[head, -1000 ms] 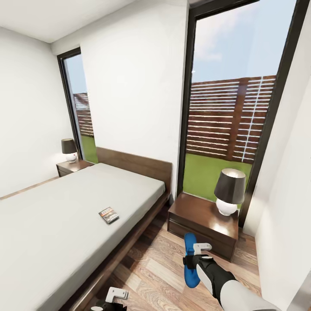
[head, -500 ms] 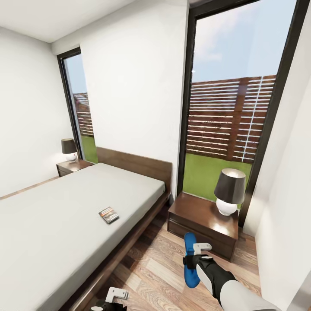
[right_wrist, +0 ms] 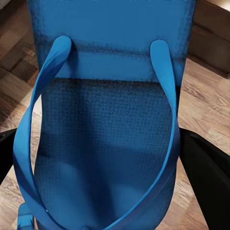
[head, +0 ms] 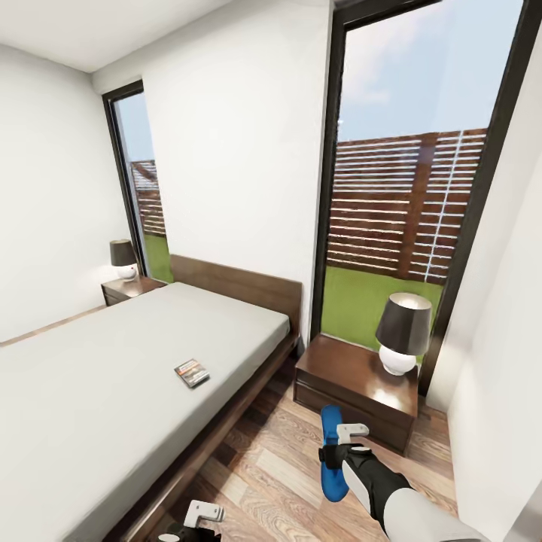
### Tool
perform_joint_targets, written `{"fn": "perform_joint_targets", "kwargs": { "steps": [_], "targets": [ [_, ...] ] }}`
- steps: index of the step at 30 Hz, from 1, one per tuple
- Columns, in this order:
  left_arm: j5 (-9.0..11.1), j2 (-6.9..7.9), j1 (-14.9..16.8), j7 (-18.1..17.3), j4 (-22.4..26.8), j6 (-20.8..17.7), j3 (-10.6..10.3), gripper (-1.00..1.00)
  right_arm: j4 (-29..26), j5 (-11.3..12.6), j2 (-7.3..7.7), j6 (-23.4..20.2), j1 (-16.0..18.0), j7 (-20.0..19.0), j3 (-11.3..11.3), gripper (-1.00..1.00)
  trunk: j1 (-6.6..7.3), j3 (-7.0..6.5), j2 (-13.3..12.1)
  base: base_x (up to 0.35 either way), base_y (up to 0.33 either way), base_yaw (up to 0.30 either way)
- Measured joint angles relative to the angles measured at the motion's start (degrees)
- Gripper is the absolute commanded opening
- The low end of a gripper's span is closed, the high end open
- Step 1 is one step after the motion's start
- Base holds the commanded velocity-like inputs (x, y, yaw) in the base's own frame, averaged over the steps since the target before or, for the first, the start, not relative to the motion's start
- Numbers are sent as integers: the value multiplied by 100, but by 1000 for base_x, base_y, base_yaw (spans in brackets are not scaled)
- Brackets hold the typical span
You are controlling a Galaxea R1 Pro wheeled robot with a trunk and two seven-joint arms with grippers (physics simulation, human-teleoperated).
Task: In the bedroom, move the book from the bed onto either nightstand, and place the two sandals side by side next to the bed.
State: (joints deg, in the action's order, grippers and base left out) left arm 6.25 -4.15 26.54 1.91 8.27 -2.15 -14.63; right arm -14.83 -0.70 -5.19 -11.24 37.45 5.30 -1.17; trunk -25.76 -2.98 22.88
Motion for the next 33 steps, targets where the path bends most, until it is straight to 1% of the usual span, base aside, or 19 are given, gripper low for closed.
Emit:
{"fn": "perform_joint_targets", "kwargs": {
  "steps": [22,33],
  "targets": [
    [-2,0,0,0,0,0,0,100,0,1,-2,0,0,-6,-1,-100,0,2,0,21,0,2],
    [0,0,-1,0,1,0,0,100,2,1,-8,1,1,-6,-3,-100,0,32,0,6,0,84]
  ]
}}
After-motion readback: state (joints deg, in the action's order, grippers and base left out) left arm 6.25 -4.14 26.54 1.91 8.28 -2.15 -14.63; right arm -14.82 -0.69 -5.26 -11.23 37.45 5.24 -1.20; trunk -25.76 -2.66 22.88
